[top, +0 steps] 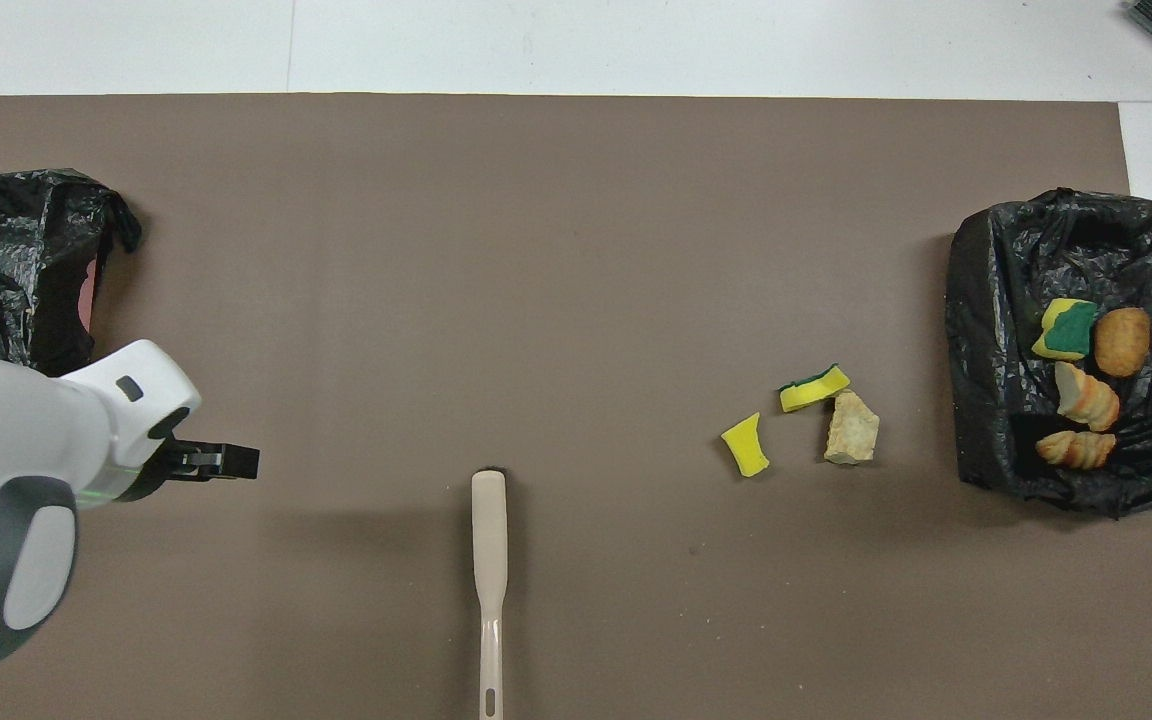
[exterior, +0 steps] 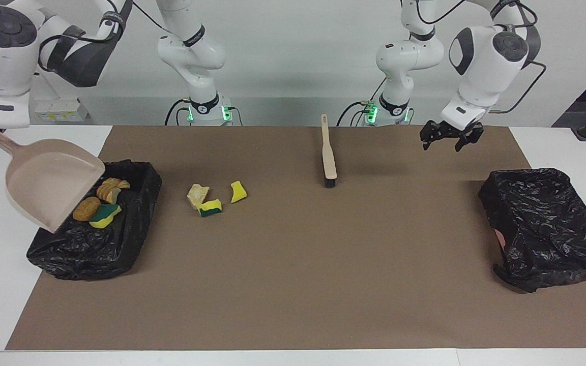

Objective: Sweep and dump trash in bin
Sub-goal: 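Tip the dustpan over the bin while the left gripper sets down the brush, then bring the empty dustpan back and set it on the table with the right gripper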

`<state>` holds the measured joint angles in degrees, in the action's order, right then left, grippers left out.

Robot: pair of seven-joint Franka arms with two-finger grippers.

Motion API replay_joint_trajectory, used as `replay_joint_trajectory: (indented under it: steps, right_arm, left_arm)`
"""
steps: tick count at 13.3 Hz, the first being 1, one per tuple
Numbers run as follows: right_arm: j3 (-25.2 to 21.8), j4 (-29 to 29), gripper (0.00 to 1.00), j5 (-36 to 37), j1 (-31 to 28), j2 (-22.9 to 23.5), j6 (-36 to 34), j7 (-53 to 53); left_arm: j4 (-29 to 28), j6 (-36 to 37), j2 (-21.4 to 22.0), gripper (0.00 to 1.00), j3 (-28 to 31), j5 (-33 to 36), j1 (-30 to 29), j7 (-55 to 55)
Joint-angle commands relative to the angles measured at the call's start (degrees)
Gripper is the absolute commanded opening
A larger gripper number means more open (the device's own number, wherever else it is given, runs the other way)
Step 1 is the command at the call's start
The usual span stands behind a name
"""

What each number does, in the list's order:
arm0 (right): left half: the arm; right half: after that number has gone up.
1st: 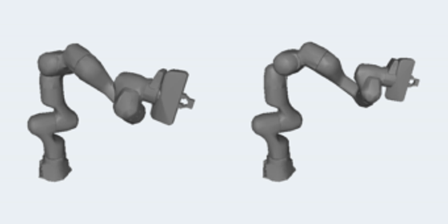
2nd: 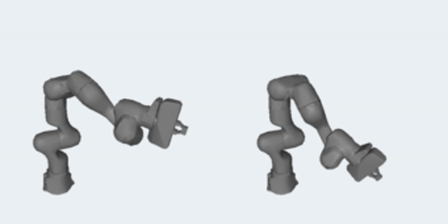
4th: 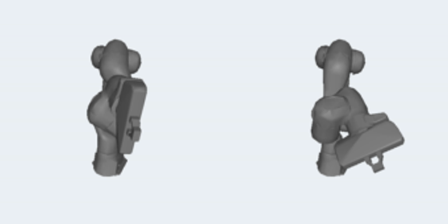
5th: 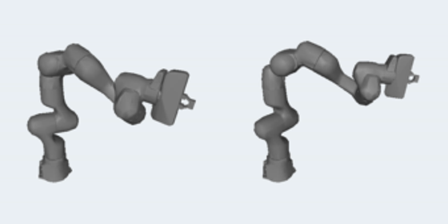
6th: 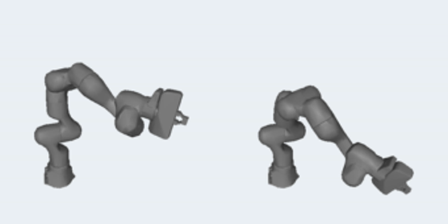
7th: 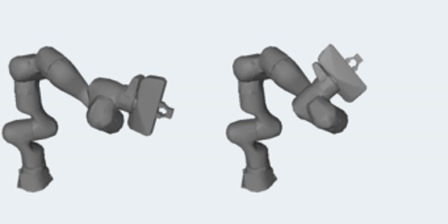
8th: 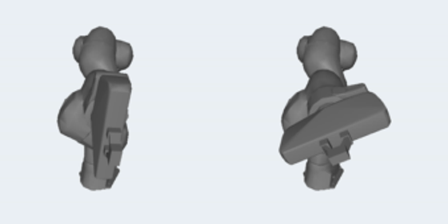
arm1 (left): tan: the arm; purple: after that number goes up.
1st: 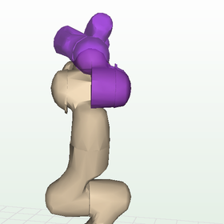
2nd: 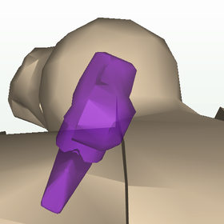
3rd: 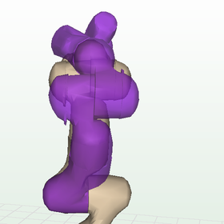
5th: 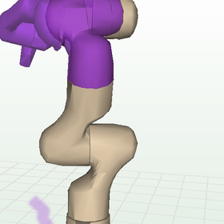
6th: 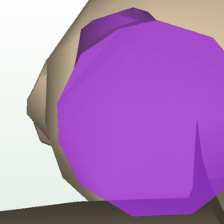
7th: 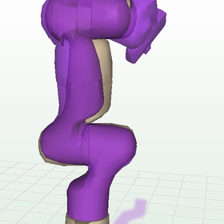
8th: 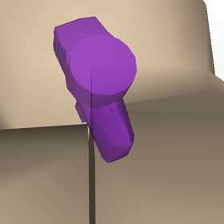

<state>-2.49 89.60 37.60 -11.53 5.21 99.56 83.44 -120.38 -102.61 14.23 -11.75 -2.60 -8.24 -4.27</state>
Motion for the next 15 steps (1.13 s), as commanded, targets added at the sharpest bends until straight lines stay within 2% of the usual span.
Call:
replay_joint_trajectory:
  steps: [1, 5, 6, 9, 11, 15]
  right_arm:
    - [0.82, -0.22, 0.0, -9.0, -0.16, -0.99, -1.47, 4.26]
    - [0.82, 2.49, 0.0, -23.41, 0.72, -2.39, -1.56, 3.59]
    - [0.82, 4.77, 0.0, -25.1, 2.03, -3.79, -1.12, -1.56]
    - [0.9, 8.48, 0.0, -25.73, 9.23, -5.47, -0.85, -19.31]
    - [1.08, 9.53, 0.0, -30.9, 12.48, -4.95, -0.51, -30.91]
    - [1.08, 9.63, 0.0, -34.34, 22.58, -3.02, 0.46, -64.02]
  left_arm:
    - [6.11, 3.02, -2.72, 1.0, -0.73, 1.1, -3.17, -0.3]
    - [18.13, 8.64, -8.94, 1.0, -0.73, 1.1, -3.36, -0.13]
    - [20.69, 8.74, -10.44, 1.0, -0.73, 1.1, -3.27, -0.13]
    - [24.57, 9.26, -10.81, 1.0, -0.81, 0.93, -2.66, 0.05]
    - [26.24, 10.5, -10.72, 1.0, -0.81, 0.84, -1.96, 0.57]
    - [26.34, 10.85, -10.19, 1.0, -0.73, 1.19, -0.29, 3.56]
